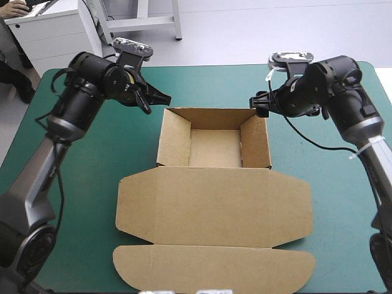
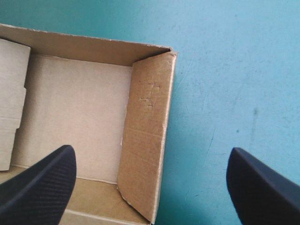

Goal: Fold the box

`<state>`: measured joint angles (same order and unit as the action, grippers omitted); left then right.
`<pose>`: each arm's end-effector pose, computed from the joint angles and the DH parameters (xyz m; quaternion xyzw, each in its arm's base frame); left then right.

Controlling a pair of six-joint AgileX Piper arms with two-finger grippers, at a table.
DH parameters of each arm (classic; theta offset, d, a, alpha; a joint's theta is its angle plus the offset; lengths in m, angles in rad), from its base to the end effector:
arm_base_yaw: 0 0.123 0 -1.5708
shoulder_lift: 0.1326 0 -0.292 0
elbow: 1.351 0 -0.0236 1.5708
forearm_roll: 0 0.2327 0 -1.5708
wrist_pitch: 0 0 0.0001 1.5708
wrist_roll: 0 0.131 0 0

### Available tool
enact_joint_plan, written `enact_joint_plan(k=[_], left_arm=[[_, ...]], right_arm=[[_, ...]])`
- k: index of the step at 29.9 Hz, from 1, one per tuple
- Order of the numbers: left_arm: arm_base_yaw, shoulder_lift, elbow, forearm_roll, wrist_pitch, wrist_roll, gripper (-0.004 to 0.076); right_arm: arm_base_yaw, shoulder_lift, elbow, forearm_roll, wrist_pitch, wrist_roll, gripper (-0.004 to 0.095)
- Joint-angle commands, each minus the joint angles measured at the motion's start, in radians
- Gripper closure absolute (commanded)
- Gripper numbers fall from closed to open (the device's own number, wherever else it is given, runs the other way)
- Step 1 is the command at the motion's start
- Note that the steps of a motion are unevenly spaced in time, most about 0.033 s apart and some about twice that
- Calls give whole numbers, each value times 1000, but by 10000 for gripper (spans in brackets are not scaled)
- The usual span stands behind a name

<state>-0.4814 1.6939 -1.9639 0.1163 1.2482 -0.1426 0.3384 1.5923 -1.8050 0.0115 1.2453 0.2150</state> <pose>0.3307 -0.1565 0.4078 0.1577 0.9279 -0.0469 0.3346 0.3172 0.1131 0.3966 -0.0586 0.9497 0.0896 0.2943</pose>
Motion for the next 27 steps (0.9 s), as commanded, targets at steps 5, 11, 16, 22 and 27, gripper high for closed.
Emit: enact_joint_plan(k=[5,11,16,22,27], left_arm=[[-5,-281,149,-38,36,13,725],[-5,-497,394,-26,22,43,727],[-5,-662,568,18,-22,47,727],[-5,-856,779,18,-110,63,727],[-5,-1006,968,32,-216,76,727]], right_arm=[[-5,-122,91,23,9,5,103],[-5,-114,218,23,-99,23,113],[-5,-50,227,33,-155,32,113],[-5,46,227,62,-210,32,113],[-5,131,227,46,-245,32,113]])
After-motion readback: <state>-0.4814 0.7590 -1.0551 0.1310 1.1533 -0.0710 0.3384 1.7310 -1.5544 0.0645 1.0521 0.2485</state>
